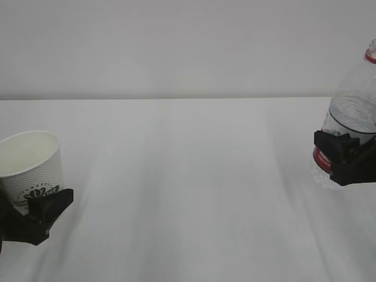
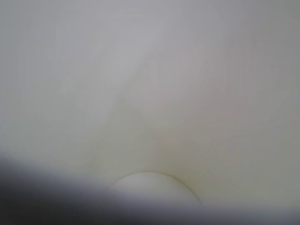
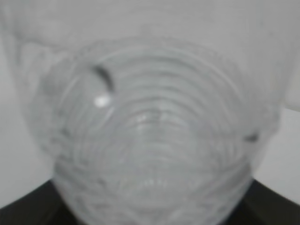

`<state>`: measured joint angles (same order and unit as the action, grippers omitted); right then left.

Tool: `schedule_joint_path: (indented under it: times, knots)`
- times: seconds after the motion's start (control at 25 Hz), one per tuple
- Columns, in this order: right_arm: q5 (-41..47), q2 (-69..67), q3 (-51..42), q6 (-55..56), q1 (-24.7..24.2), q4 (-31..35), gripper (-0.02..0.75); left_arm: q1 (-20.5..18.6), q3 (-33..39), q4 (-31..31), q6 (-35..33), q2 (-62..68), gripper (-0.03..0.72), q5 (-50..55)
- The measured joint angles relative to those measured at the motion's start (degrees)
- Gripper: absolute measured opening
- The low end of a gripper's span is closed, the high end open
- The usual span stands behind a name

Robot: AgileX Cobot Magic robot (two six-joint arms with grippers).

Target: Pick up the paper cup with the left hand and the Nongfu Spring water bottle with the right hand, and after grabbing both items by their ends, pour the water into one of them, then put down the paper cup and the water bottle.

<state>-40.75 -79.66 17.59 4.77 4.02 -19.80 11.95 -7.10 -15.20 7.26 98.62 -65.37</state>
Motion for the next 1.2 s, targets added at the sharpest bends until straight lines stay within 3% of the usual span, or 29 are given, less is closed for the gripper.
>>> schedule_joint_path:
  times: [0.72, 1.2]
  knots:
    - [0.0, 0.0, 0.0, 0.6, 0.0, -1.6, 0.477, 0.0, -5.0, -19.8, 5.1, 0.0, 0.556, 0.0]
    - [0.0, 0.0, 0.0, 1.4, 0.0, -4.3, 0.477, 0.0, -9.4, -28.1, 8.5, 0.0, 0.554, 0.0]
